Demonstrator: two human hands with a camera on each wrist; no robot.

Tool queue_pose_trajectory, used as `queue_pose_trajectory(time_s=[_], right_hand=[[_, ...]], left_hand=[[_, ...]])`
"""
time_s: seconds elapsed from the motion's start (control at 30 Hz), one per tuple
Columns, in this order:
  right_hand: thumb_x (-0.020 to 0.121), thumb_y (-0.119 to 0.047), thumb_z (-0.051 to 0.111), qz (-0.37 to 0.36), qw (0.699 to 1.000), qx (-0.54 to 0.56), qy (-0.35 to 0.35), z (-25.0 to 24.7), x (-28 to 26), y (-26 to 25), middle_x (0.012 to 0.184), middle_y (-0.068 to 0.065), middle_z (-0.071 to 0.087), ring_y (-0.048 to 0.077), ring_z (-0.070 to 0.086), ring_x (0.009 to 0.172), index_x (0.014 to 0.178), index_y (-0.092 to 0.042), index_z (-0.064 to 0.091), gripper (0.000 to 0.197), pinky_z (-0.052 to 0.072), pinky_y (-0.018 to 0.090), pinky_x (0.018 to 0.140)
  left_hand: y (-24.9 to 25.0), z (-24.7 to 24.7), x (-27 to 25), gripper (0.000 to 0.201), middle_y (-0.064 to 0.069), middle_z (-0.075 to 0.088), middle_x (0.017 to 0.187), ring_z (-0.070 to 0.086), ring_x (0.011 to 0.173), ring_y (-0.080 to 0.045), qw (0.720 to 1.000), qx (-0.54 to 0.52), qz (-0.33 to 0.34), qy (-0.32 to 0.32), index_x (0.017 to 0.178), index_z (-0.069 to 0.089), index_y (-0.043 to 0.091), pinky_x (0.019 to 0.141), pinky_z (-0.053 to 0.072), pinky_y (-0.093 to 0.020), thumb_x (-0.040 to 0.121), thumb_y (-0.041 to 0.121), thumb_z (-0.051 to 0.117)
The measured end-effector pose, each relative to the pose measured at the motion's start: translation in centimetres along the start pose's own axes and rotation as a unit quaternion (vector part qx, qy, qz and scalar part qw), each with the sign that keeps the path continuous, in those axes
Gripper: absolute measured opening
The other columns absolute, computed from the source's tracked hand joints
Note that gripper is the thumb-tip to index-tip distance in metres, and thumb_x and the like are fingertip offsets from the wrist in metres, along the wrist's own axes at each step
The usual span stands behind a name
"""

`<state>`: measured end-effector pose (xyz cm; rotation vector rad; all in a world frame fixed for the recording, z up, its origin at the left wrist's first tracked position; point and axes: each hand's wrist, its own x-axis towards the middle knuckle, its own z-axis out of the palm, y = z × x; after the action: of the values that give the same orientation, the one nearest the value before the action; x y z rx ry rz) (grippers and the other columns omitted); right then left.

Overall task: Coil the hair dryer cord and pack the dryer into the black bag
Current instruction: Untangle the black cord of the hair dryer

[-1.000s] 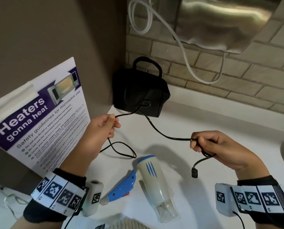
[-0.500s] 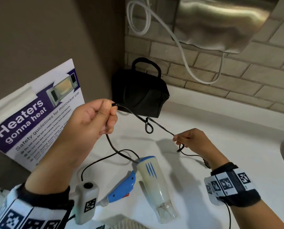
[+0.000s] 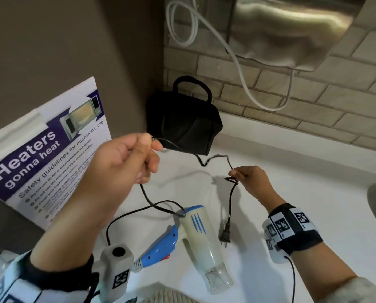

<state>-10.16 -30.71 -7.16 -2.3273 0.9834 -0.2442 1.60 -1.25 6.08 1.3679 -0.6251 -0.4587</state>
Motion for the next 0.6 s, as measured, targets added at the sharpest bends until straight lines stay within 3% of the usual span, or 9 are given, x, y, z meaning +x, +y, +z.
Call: queue_pose_trajectory(time_s=[0.1, 0.17, 0.27, 0.37, 0.43, 0.47, 0.53, 0.6], right_hand=[[0.090, -0.011, 0.056, -0.014, 0.999, 0.005, -0.028, -1.1, 0.1, -0.7, 0.103, 0.003, 0.074, 0.022, 0.065, 0.100, 0.091, -0.013, 0.074, 0.018, 0.049, 0.032, 0.086], [0.086, 0.005, 0.047, -0.038, 0.999, 0.021, -0.016, -2.3, -0.3, -1.9, 0.106, 0.003, 0.072, 0.020, 0.064, 0.104, 0.099, -0.013, 0.072, 0.033, 0.045, 0.025, 0.087], [0.084, 0.013, 0.037, -0.072, 0.995, 0.071, 0.010, -4.5, -1.8, -5.1, 0.106, -0.001, 0.069, 0.016, 0.060, 0.103, 0.114, -0.016, 0.066, 0.051, 0.043, 0.022, 0.087], [0.092, 0.003, 0.041, -0.136, 0.983, 0.122, 0.018, -6.7, -4.0, -9.0, 0.112, -0.005, 0.069, 0.006, 0.058, 0.108, 0.120, -0.018, 0.064, 0.041, 0.042, 0.011, 0.092], [0.098, -0.014, 0.045, -0.200, 0.970, 0.130, -0.038, -7.4, -5.8, -12.0, 0.113, -0.007, 0.069, -0.002, 0.057, 0.108, 0.125, -0.018, 0.060, 0.031, 0.040, 0.005, 0.089], [0.098, -0.020, 0.046, -0.233, 0.964, 0.111, -0.070, -7.5, -6.5, -13.3, 0.112, -0.006, 0.070, -0.001, 0.058, 0.106, 0.126, -0.018, 0.059, 0.031, 0.041, 0.008, 0.089], [0.098, -0.023, 0.047, -0.300, 0.947, 0.040, -0.110, -7.2, -7.3, -15.2, 0.099, -0.002, 0.073, 0.011, 0.063, 0.091, 0.118, -0.017, 0.065, 0.027, 0.047, 0.021, 0.082], [0.098, -0.021, 0.048, -0.336, 0.936, -0.006, -0.110, -6.6, -7.2, -15.8, 0.074, -0.010, 0.066, 0.016, 0.061, 0.074, 0.087, -0.024, 0.069, 0.024, 0.046, 0.027, 0.072]], left_hand=[[-1.4, 0.7, 0.7, 0.029, 0.003, 0.055, 0.053, 0.030, 0.041, -0.006, 0.999, 0.042, -0.032, -0.003, 0.081, 0.064, 0.012, 0.046, 0.031, -0.018, 0.099, 0.021, 0.043], [-2.0, 1.3, 1.1, 0.028, 0.005, 0.055, 0.052, 0.030, 0.041, -0.005, 0.997, 0.054, -0.047, -0.010, 0.084, 0.064, 0.013, 0.048, 0.031, -0.020, 0.100, 0.021, 0.042], [-2.6, 2.0, 1.6, 0.028, 0.007, 0.056, 0.052, 0.031, 0.042, -0.004, 0.995, 0.071, -0.063, -0.031, 0.088, 0.064, 0.015, 0.049, 0.032, -0.019, 0.100, 0.022, 0.041], [-2.8, 2.5, 1.9, 0.028, 0.009, 0.060, 0.055, 0.035, 0.044, -0.003, 0.990, 0.111, -0.060, -0.058, 0.088, 0.065, 0.018, 0.051, 0.035, -0.018, 0.100, 0.024, 0.041], [-2.8, 2.9, 2.1, 0.027, 0.010, 0.063, 0.058, 0.039, 0.044, -0.002, 0.986, 0.144, -0.045, -0.076, 0.089, 0.066, 0.020, 0.056, 0.037, -0.023, 0.100, 0.025, 0.041], [-2.6, 3.1, 2.1, 0.027, 0.010, 0.064, 0.060, 0.041, 0.045, -0.001, 0.983, 0.157, -0.034, -0.085, 0.089, 0.066, 0.021, 0.059, 0.038, -0.025, 0.100, 0.026, 0.042], [-2.1, 3.6, 2.2, 0.028, 0.009, 0.065, 0.062, 0.047, 0.047, 0.002, 0.980, 0.176, -0.010, -0.097, 0.087, 0.066, 0.020, 0.062, 0.038, -0.022, 0.100, 0.026, 0.042], [-1.6, 3.8, 2.2, 0.030, 0.009, 0.064, 0.060, 0.050, 0.048, 0.004, 0.978, 0.187, 0.012, -0.088, 0.083, 0.065, 0.017, 0.059, 0.037, -0.016, 0.100, 0.024, 0.042]])
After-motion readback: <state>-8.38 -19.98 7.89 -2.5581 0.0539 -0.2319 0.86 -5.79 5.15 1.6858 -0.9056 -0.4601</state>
